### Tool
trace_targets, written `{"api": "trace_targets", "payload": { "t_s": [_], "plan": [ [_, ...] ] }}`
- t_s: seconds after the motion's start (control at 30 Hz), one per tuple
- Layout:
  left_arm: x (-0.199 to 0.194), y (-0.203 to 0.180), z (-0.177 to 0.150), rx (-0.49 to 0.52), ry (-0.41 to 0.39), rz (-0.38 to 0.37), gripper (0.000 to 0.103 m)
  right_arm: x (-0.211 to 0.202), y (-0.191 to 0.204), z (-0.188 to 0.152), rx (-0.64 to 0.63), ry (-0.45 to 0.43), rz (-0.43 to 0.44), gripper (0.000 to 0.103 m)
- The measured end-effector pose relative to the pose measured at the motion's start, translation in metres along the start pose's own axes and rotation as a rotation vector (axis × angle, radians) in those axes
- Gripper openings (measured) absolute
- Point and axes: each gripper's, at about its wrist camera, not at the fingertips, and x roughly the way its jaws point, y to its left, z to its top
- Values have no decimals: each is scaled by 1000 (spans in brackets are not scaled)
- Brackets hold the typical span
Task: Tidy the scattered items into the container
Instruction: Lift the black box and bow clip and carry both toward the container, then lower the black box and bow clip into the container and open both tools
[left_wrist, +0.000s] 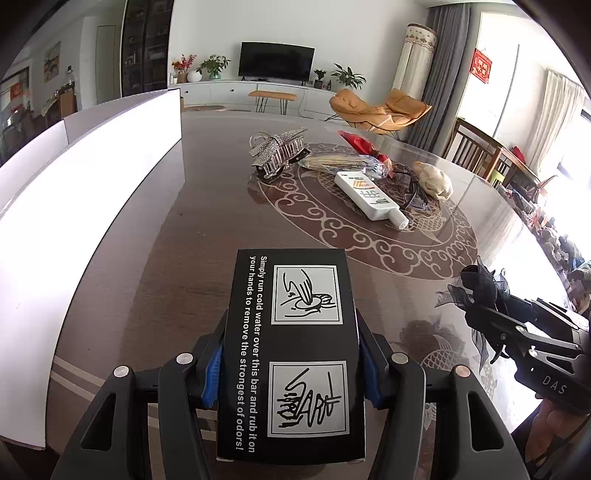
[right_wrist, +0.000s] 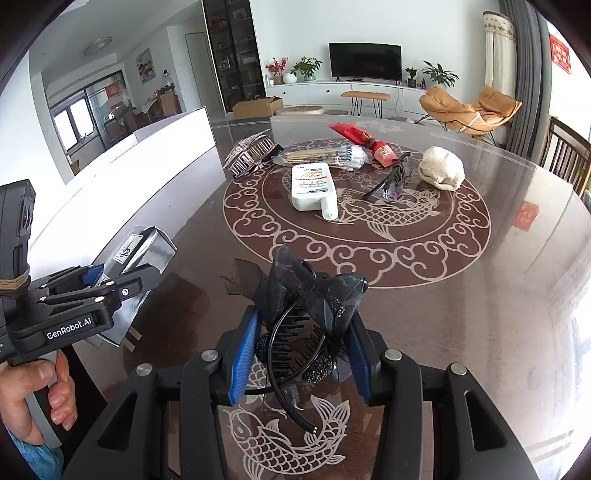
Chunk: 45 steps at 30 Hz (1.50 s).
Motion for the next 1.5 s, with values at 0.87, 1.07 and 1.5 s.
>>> {"api": "trace_targets", "payload": {
  "t_s": [0.87,1.07,1.5],
  "plan": [
    [-129,211,75,-286,-120,192,58,14,204,172,-339,-176,333,46],
    [-101,300,114,-369,-19,253,58,82,315,235,-419,-108,426,46],
    [9,379,126,-547,254,204,79,253,355,285,-327,232,302,66]
  ]
}}
